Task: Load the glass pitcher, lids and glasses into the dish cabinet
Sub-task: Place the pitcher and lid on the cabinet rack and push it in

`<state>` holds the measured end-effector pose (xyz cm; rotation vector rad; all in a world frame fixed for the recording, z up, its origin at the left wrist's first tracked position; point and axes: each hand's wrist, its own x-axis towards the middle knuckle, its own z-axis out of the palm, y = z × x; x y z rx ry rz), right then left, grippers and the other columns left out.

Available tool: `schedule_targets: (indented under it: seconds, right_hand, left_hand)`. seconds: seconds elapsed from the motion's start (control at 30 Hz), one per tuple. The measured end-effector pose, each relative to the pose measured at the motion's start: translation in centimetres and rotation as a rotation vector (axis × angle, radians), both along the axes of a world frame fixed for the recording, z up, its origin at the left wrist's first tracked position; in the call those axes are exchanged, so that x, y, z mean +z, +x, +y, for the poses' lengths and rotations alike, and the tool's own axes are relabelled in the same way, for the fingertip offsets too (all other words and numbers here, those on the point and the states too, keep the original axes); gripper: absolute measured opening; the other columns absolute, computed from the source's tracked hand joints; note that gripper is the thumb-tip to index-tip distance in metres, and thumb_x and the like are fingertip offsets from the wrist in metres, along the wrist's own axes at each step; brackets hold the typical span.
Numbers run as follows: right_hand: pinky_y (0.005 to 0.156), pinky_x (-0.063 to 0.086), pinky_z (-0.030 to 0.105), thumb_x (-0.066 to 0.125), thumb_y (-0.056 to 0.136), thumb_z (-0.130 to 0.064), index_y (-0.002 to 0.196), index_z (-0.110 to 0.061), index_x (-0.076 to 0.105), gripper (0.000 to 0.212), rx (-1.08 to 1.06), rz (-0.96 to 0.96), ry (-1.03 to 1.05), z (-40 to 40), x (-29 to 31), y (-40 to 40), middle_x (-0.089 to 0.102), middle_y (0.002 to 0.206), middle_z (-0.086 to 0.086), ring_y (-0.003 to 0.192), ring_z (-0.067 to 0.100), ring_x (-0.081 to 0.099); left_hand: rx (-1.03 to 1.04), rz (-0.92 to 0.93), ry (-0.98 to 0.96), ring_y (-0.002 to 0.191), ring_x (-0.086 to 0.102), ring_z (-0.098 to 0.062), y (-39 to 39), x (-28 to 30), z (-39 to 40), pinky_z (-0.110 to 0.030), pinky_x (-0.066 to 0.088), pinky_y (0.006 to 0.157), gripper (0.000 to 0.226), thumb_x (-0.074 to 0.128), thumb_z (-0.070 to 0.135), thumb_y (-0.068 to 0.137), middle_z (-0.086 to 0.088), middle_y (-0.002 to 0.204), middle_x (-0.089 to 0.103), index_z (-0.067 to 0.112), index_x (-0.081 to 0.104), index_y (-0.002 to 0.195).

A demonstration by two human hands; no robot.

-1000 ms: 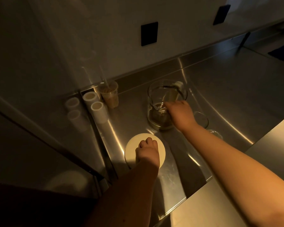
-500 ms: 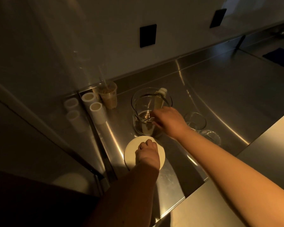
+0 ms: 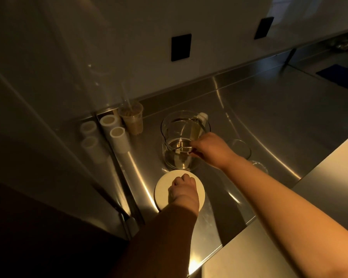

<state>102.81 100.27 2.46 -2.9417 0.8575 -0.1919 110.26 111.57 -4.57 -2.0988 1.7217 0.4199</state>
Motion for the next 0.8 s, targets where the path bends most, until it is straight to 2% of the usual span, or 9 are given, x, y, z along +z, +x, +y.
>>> schedule_targets:
  seconds: [0.17, 0.4, 0.47, 0.6, 0.8]
  right_hand:
    - [0.081, 0.047, 0.035, 0.057, 0.090, -0.025, 0.102, -0.021, 0.067, 0.016, -0.007, 0.025, 0.030, 0.1, 0.3, 0.9, 0.068, 0.089, 0.001, 0.087, 0.020, 0.063]
    - [0.083, 0.044, 0.033, 0.058, 0.089, -0.024, 0.102, -0.022, 0.066, 0.015, 0.047, 0.055, -0.053, 0.8, 1.7, 0.8, 0.068, 0.091, 0.000, 0.091, 0.021, 0.062]
    - [0.083, 0.040, 0.032, 0.061, 0.087, -0.023, 0.099, -0.022, 0.066, 0.013, 0.054, 0.031, -0.081, 1.1, 3.1, 0.5, 0.067, 0.087, 0.000, 0.089, 0.022, 0.062]
    - [0.074, 0.027, 0.026, 0.068, 0.082, -0.020, 0.090, -0.022, 0.066, 0.008, 0.059, -0.029, -0.170, 1.7, 6.6, -0.6, 0.066, 0.075, 0.000, 0.078, 0.023, 0.064]
    - [0.072, 0.026, 0.026, 0.062, 0.086, -0.026, 0.095, -0.026, 0.065, 0.009, 0.050, 0.048, -0.237, 4.4, 11.7, -3.8, 0.067, 0.080, -0.003, 0.082, 0.020, 0.063]
  left_hand:
    - [0.003, 0.024, 0.021, 0.124, 0.036, -0.033, -0.2, 0.6, 0.0, -0.039, 0.047, 0.092, 0.062, 0.061, 0.014, 0.086, -0.015, 0.137, 0.029, 0.007, 0.026, 0.136]
    - [-0.046, 0.018, 0.060, 0.126, 0.032, -0.034, -0.6, 3.0, 0.2, -0.042, 0.046, 0.095, 0.066, 0.058, 0.012, 0.088, -0.015, 0.139, 0.026, 0.006, 0.020, 0.141]
    - [-0.062, 0.014, 0.063, 0.127, 0.031, -0.035, -0.6, 4.0, 0.5, -0.042, 0.046, 0.095, 0.067, 0.060, 0.012, 0.088, -0.016, 0.139, 0.025, 0.006, 0.019, 0.141]
    - [-0.133, 0.006, 0.032, 0.125, 0.033, -0.035, -0.4, 6.1, 1.8, -0.041, 0.046, 0.094, 0.072, 0.063, 0.011, 0.085, -0.016, 0.139, 0.025, 0.003, 0.018, 0.141]
    - [-0.284, -0.032, -0.094, 0.125, 0.033, -0.035, -0.4, 10.7, 3.9, -0.041, 0.044, 0.096, 0.073, 0.065, 0.011, 0.082, -0.016, 0.137, 0.027, 0.003, 0.020, 0.140]
